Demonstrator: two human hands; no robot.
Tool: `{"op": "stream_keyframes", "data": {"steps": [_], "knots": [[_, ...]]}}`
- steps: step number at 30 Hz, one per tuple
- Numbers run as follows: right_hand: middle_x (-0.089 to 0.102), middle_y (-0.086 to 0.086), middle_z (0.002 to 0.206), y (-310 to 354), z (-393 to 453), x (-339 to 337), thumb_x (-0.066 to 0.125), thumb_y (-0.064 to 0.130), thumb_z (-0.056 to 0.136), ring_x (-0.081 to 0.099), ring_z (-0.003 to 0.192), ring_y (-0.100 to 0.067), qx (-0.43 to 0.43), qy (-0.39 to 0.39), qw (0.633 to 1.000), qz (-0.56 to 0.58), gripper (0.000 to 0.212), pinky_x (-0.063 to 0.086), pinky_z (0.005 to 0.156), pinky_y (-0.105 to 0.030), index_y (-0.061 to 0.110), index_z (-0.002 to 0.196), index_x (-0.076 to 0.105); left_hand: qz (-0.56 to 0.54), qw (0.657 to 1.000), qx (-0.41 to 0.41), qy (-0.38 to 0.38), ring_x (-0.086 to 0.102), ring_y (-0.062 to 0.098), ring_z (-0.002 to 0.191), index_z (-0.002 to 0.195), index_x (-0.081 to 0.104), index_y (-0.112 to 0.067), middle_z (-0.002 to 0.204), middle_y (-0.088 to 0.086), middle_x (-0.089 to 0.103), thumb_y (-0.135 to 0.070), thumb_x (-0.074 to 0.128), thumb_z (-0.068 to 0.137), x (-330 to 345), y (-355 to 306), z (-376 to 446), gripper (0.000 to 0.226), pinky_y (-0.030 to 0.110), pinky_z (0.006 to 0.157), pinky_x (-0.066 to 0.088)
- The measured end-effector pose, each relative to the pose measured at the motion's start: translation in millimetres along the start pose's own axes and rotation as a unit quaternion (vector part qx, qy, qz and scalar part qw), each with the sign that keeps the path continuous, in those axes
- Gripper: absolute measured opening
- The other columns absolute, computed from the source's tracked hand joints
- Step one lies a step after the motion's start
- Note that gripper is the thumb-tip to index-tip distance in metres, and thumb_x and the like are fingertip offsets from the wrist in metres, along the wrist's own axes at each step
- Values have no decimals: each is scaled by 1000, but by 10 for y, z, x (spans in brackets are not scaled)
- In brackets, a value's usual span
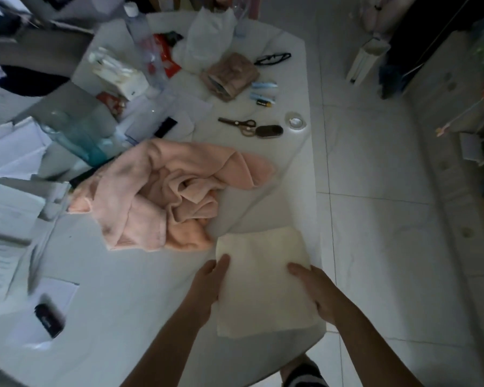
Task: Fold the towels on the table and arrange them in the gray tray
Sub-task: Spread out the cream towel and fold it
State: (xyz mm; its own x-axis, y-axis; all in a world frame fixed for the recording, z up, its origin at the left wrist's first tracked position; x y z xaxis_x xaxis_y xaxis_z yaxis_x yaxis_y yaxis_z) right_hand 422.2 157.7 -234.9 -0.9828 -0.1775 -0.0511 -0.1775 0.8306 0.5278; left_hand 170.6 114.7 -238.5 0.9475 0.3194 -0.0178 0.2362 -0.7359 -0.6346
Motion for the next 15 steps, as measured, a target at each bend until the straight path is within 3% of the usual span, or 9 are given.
{"op": "stream_keyframes", "data": {"steps": [2, 4, 6, 8, 10, 12, 15], "knots": [[78, -6, 97, 235, 97, -121, 71, 42, 85, 74, 89, -30, -28, -2, 1000, -6, 37, 60, 76, -43, 17, 112, 67, 7, 999, 24, -22, 58, 16, 70, 96, 68, -13, 82, 9, 67, -48, 60, 94, 109, -188, 46, 36, 26, 58, 44], [77, -4, 97, 524, 227, -291, 70, 46, 85, 73, 88, -28, -61, -35, 997, -19, 38, 58, 71, -38, 19, 111, 67, 16, 997, 56, -42, 56, 13, 67, 96, 67, -18, 80, 0, 64, -45, 60, 95, 256, -450, 156, 28, 25, 55, 41], [71, -2, 102, 820, 407, -458, 68, 48, 85, 68, 90, -24, -83, -74, 993, -33, 41, 53, 67, -33, 19, 113, 63, 10, 995, 85, -50, 63, 18, 80, 112, 66, -21, 98, 4, 70, -34, 62, 96, 440, -702, 309, 21, 29, 65, 48], [65, -1, 101, 1102, 655, -585, 67, 47, 87, 62, 87, -20, -91, -101, 990, -39, 43, 47, 64, -31, 16, 115, 59, 57, 992, 95, -65, 65, 26, 97, 135, 55, -22, 114, 11, 68, -25, 65, 94, 592, -832, 478, 42, 32, 79, 51], [63, -3, 100, 1363, 923, -656, 66, 45, 88, 60, 84, -20, -91, -116, 987, -65, 45, 46, 68, -33, 11, 116, 58, 175, 977, 86, -92, 63, 29, 103, 148, 42, -25, 117, 13, 65, -29, 64, 94, 723, -846, 641, 59, 30, 84, 47], [65, -9, 103, 1625, 1155, -670, 66, 44, 89, 60, 85, -26, -105, -121, 983, -92, 46, 46, 73, -34, 6, 115, 61, 248, 959, 81, -111, 64, 29, 101, 151, 37, -28, 112, 13, 65, -35, 57, 96, 860, -884, 768, 59, 30, 85, 47], [67, -13, 106, 1983, 1455, -672, 66, 42, 89, 61, 89, -30, -130, -134, 977, -104, 45, 46, 74, -35, 3, 112, 62, 262, 945, 82, -178, 62, 31, 106, 150, 40, -31, 115, 13, 62, -36, 52, 98, 933, -1146, 968, 54, 35, 91, 46]]}}
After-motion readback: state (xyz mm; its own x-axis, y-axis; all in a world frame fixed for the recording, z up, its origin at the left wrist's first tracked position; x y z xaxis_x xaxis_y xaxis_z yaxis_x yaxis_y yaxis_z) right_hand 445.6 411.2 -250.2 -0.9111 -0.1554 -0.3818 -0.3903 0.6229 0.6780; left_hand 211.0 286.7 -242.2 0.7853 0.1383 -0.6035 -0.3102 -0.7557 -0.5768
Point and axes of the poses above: each hand's wrist, its own z-axis towards the middle knuckle, its own x-axis out of the palm, y = z × x, the point moved 10 cm from there along z, towards the middle knuckle
